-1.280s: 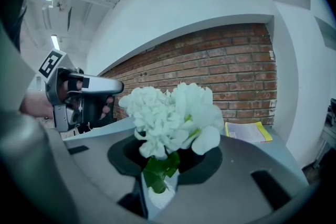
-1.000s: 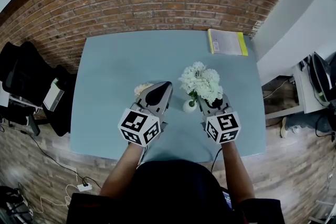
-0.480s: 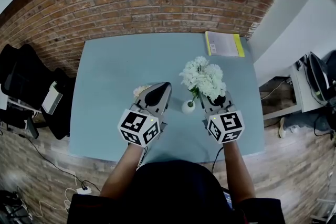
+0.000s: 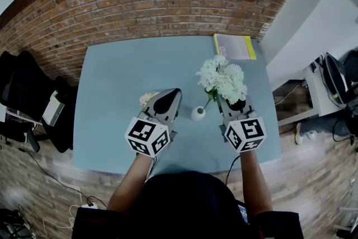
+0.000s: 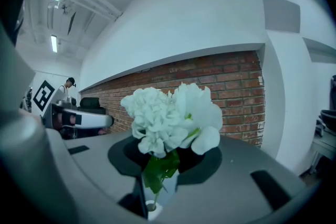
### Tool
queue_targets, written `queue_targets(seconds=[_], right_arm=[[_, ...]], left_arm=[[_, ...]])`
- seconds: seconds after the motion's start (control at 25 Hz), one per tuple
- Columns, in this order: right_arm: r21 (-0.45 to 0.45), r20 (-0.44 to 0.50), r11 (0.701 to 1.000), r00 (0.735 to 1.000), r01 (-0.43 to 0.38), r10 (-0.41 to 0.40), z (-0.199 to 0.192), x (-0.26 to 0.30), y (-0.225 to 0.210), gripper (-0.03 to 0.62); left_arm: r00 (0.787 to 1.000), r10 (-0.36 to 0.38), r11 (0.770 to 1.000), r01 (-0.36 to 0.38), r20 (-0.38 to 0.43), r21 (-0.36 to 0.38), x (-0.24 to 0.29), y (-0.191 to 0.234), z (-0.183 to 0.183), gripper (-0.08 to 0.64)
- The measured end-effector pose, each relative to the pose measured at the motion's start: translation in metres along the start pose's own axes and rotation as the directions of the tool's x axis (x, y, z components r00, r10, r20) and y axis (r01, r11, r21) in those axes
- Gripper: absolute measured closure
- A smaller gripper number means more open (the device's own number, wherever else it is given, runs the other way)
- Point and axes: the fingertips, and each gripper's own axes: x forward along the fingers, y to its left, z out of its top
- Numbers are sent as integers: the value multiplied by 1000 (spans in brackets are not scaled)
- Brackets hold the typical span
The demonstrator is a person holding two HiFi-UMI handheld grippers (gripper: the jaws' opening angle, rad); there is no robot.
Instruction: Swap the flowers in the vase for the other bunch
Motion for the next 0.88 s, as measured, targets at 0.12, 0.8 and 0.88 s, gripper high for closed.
queue_targets(seconds=[0.12, 0.8, 0.88], right_arm=[[2, 2, 1000, 1000, 25, -25, 2, -6, -6, 472], [14, -24, 988, 987, 156, -156, -11, -51, -51, 472], [14, -30, 986, 985, 168, -167, -13, -56, -54, 472]], left_arm=[[1000, -17, 1000, 17, 0, -10, 2, -3, -1, 552], [993, -116, 993, 115, -34, -25, 32, -39, -17, 552], [992, -123, 992, 123, -39, -26, 34, -42, -18, 552]])
